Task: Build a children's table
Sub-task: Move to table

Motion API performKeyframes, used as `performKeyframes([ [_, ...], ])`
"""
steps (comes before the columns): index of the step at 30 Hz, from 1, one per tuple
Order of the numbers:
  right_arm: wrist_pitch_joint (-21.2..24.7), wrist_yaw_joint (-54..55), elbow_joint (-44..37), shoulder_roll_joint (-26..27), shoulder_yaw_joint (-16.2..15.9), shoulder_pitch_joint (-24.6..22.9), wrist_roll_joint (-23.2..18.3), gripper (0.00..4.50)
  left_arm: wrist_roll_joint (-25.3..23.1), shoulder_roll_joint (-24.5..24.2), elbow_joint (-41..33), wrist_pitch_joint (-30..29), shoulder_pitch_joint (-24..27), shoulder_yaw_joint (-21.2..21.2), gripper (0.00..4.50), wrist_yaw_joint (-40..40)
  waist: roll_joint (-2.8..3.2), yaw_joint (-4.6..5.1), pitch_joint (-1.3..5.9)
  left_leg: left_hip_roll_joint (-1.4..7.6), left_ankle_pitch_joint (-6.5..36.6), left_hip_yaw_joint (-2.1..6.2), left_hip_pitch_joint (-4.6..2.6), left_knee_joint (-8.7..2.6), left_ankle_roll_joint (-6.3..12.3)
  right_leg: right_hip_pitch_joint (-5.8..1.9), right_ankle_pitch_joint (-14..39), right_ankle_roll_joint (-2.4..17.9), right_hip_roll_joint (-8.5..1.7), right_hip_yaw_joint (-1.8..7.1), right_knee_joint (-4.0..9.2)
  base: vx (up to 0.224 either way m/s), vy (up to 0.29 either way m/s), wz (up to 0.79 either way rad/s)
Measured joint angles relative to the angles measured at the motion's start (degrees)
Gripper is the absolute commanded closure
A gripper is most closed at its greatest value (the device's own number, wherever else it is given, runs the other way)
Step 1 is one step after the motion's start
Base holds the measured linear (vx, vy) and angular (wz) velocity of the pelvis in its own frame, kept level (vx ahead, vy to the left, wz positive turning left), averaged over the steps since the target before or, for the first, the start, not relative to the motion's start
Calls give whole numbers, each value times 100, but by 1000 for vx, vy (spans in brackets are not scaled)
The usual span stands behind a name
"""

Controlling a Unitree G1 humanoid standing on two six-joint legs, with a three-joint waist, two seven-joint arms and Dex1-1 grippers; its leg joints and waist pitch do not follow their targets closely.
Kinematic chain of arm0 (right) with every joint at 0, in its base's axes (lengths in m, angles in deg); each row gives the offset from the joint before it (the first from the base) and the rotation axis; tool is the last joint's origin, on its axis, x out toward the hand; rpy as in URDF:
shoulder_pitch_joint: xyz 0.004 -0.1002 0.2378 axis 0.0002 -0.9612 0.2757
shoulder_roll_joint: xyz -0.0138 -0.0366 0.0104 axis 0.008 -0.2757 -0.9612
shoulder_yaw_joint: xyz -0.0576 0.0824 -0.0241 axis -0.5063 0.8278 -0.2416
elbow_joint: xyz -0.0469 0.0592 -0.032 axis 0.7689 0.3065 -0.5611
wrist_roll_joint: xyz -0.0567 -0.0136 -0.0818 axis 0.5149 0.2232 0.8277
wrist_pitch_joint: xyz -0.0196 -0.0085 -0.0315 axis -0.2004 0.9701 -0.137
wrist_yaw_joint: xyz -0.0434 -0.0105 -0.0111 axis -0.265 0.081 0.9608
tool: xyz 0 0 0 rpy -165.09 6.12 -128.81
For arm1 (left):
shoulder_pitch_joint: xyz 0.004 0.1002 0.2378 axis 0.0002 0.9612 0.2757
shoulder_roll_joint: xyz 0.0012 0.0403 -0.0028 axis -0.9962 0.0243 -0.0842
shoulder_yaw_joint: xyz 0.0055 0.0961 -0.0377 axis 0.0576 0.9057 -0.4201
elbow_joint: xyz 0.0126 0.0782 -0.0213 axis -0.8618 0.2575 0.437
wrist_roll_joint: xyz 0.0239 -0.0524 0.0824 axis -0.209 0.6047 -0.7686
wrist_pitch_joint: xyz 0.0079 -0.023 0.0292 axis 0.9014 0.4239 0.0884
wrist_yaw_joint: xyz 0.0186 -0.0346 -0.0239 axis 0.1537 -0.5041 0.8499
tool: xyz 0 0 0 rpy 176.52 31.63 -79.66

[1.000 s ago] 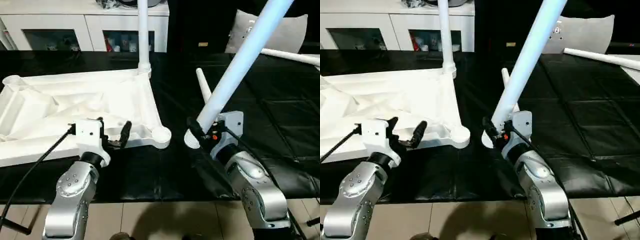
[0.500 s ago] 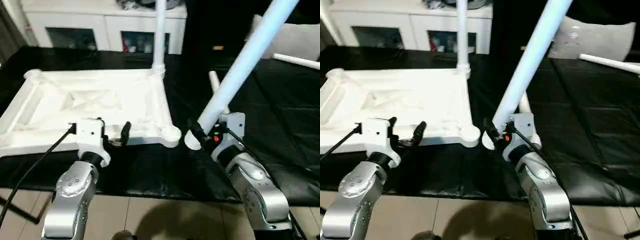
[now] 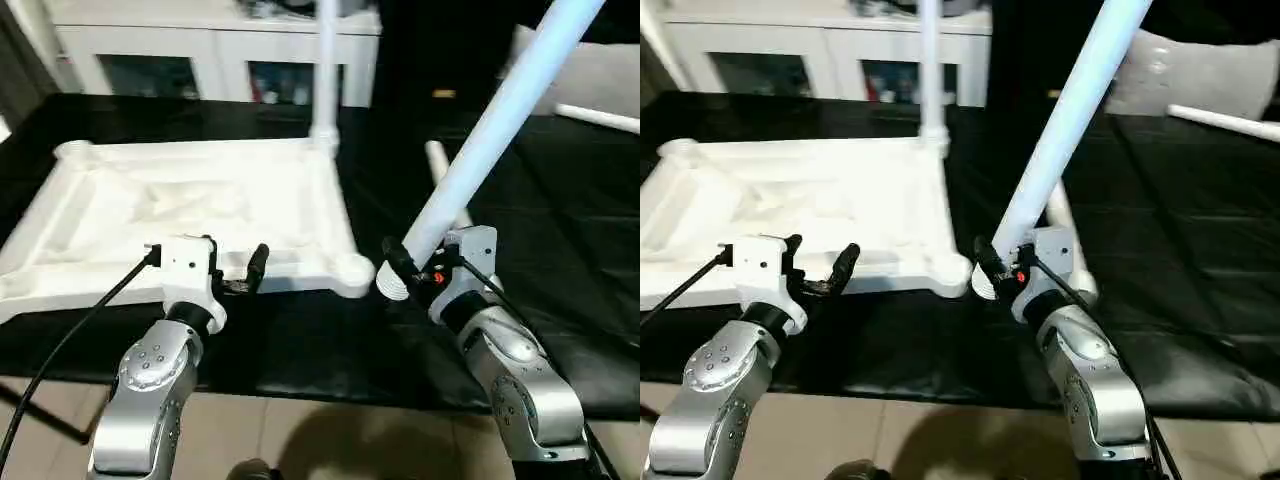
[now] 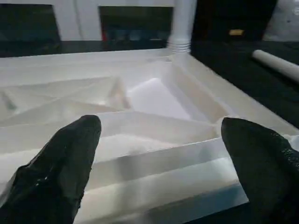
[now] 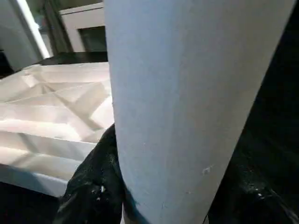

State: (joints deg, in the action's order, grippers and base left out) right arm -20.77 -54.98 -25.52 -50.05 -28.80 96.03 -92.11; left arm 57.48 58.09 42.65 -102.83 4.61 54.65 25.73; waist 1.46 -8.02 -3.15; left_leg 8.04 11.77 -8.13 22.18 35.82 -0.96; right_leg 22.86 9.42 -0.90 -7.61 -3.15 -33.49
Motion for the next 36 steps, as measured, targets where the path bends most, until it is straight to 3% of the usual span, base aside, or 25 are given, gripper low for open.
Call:
performKeyframes([
  [4, 0, -10, 0, 7, -100, 3, 0, 262, 0, -14, -1, -10, 8, -7, 0, -2, -3, 25, 17, -143, -6, -102, 0, 0, 213, -13, 0, -4, -67, 96, 133, -18, 152, -2],
  [7, 0, -13, 0, 5, -138, 3, 9, 262, -1, -14, -2, -13, 10, -3, 0, -3, -10, 190, 17, -262, -15, -204, 1, 5, 361, -26, 10, -20, -210, 149, 211, -56, 155, -1],
  [9, 0, -12, 0, -2, -134, 2, 49, 262, -3, -14, -5, -17, 10, -2, 0, -3, -6, 286, 17, -263, -18, -216, -1, 2, 379, -89, 52, -88, -244, 136, 338, -75, 142, -6],
  [10, 0, -13, 0, 0, -135, 4, 78, 262, -9, -23, -5, -19, 10, 0, 0, -3, -4, 357, 17, -262, -29, -222, -8, -3, 397, -119, 141, -128, -225, 75, 371, -86, 117, -5],
  [11, 0, -13, 0, 4, -140, 3, 81, 262, -11, -38, -5, -20, 11, -2, 0, -4, 10, 439, 10, -254, -40, -219, -8, -11, 408, -138, 245, -98, -202, 55, 324, -86, 117, -5],
  [12, 0, -16, -1, 14, -146, 3, 82, 262, -53, -77, -5, -22, 9, 3, 0, -8, 19, 501, 5, -236, -45, -223, -9, -16, 406, -127, 356, 20, -176, 1, 197, -91, 93, 1],
  [13, 0, -19, -1, 20, -149, -1, 82, 262, -74, -108, -5, -25, 9, 2, 0, -12, 29, 530, -3, -236, -45, -246, -8, -29, 405, -130, 419, 57, -132, -126, -45, -104, 33, 3],
  [14, -1, -18, -2, 16, -144, 0, 82, 262, -159, -146, -10, -26, 8, 8, 0, -32, -29, 531, 21, -254, -44, -325, -5, -64, 404, -240, 426, 82, 4, -239, -237, -104, 33, 3],
  [15, -6, -15, -24, -15, -120, 11, 83, 262, -184, -134, -14, -27, -20, 20, 0, -64, -86, 517, 48, -264, -48, -320, -21, -80, 395, -246, 410, 54, 76, -72, -190, -67, -21, 8],
  [16, -6, -14, -27, -33, -92, 11, 84, 262, -201, -132, -25, -28, -19, 81, 0, -77, -77, 510, 36, -261, -45, -319, -26, -90, 340, -195, 430, 24, 99, -40, -154, 0, 0, 0],
  [17, -6, -15, -20, -30, -102, 15, 83, 262, -223, -132, -25, -28, -6, 102, 0, -85, -63, 507, 12, -252, -2, -282, -27, -83, 265, -203, 435, 17, 127, -35, -121, 0, 0, 0],
  [18, -6, -20, -16, -11, -137, 19, 82, 262, -235, -140, -26, -30, 11, 98, 0, -94, -13, 503, -8, -232, 2, -197, -20, -84, 258, -246, 454, -13, 159, -92, -60, -64, -38, -5],
  [19, -6, -32, -13, 13, -161, 20, 81, 262, -236, -142, -26, -29, 9, 82, 0, -112, 36, 504, -38, -174, -1, -124, -11, -101, 250, -307, 495, -3, 252, -127, -7, -122, -57, -5],
  [20, -7, -43, -12, 23, -161, 22, 81, 262, -233, -145, -29, -31, -1, 62, 0, -120, 38, 468, -51, -142, -23, -122, 39, -145, 214, -334, 601, 35, 278, -153, -177, -122, -57, -5],
  [21, -7, -51, -11, 12, -141, 15, 82, 262, -226, -137, -28, -35, -31, 52, 0, -122, 19, 460, -51, -125, -30, -151, 78, -158, 203, -331, 647, 71, 280, -173, -417, -145, -94, 17],
  [22, -10, -54, -4, -2, -117, 38, 83, 262, -214, -129, -83, -35, -62, 36, 0, -125, -188, 300, 25, -143, -40, -355, 95, -200, 191, -330, 751, 82, 227, -13, -570, -35, -163, 9],
  [23, -12, -73, 21, -17, -132, 105, 83, 262, -212, -97, -107, -40, -38, -11, 0, -136, -288, 260, 19, -165, -44, -351, 128, -86, 135, -189, 675, -88, 208, 60, -582, -35, -163, 9],
  [24, -10, -91, 36, -25, -148, 110, 81, 262, -213, -79, -107, -58, 46, -17, 0, -142, -255, 190, 34, -187, 64, -103, 198, 179, 39, -155, 670, -82, 255, 45, -598, 54, -166, -21],
  [25, -10, -111, 49, -19, -150, 102, 77, 262, -213, -79, -96, -78, 95, -9, 0, -139, -183, 132, 38, -234, 50, 226, 150, 404, 25, -171, 667, -71, 294, 22, -594, 55, -72, -22],
  [26, -11, -125, 48, -25, -144, 103, 77, 262, -212, -81, -112, -75, 66, -4, 0, -132, -98, 136, 42, -205, 133, 335, 19, 345, -48, -137, 650, -42, 313, -45, -590, 55, -72, -22],
  [27, -13, -130, 63, -21, -131, 97, 73, 262, -209, -111, -129, -60, -9, -11, 0, -128, -47, 147, 24, -193, 150, 300, 8, 271, -106, -126, 625, -16, 281, -79, -568, 0, 0, 0],
  [28, -3, -144, 116, -8, -156, 70, 75, 262, -194, -126, -134, -47, -22, -17, 0, -127, -63, 209, 9, -152, 109, 237, 17, 180, -87, -108, 549, 53, 345, -34, -471, -83, -6, 8],
  [30, -1, -161, 121, 11, -174, 77, 74, 262, -174, -141, -133, -47, -12, -25, 0, -128, -63, 239, 5, -131, 102, 235, 33, 148, -93, -128, 362, 90, 350, -64, -345, -70, 1, -1],
  [33, -4, -181, 120, 0, -181, 86, 77, 262, -164, -143, -133, -47, -12, -39, 0, -125, -73, 303, -4, -127, 103, 201, -4, 103, -94, -144, 319, 60, 333, -65, -307, 0, 0, 0],
  [36, -11, -200, 120, -34, -188, 87, 89, 262, -147, -141, -134, -55, -11, -57, 0, -96, -79, 304, -8, -119, 103, 157, -37, -20, -94, -145, 325, 51, 327, -71, -209, 0, 0, 0],
])
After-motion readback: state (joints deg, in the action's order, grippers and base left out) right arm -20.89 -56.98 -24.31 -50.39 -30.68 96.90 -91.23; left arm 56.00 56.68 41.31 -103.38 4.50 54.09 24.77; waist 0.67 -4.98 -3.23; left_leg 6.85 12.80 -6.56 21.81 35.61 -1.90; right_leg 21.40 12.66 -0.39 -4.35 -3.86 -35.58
